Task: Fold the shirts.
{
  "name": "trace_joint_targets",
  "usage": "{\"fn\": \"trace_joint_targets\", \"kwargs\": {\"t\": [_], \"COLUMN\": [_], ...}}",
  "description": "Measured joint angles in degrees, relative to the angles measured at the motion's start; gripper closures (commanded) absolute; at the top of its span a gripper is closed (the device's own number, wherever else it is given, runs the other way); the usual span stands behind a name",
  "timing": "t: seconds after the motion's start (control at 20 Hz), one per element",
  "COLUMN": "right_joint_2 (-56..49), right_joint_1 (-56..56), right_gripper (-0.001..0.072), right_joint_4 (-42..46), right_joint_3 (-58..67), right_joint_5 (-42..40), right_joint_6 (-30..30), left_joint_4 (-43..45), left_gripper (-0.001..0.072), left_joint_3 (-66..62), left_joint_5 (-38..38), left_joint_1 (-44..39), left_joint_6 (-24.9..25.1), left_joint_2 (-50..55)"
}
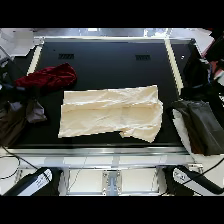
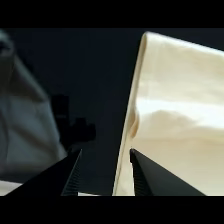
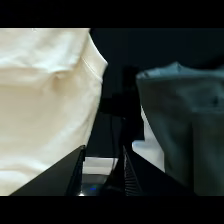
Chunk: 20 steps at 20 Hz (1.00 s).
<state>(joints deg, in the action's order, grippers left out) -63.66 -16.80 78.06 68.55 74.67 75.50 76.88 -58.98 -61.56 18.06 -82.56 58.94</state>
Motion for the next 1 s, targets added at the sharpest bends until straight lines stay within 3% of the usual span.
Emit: {"fn": "trace_joint_targets", "kwargs": {"t": [0.25,0.5,1.0], "right_joint_2": [7.67,9.42,8.26], "right_joint_1": [-5.07,-5.99,-6.21], "right_gripper": [0.0304,0.0304,0.0310], "right_joint_4": [-10.62,-20.44,-30.88], "right_joint_3": [-21.00,-40.37,-50.49], "right_joint_5": [-1.22,-4.31,-15.50], "right_joint_6": [0.17,-1.14,-4.85], "left_joint_4": [-0.83,-1.81,-5.18], "left_gripper": [0.0344,0.0344,0.0344], "left_joint_3": [18.45,24.70,26.21], "left_joint_5": [4.72,6.99,7.50], "left_joint_1": [2.82,3.41,3.50], "left_joint_6": [-6.19,-9.35,-10.51], "left_joint_2": [-16.74,-23.96,-25.75]}}
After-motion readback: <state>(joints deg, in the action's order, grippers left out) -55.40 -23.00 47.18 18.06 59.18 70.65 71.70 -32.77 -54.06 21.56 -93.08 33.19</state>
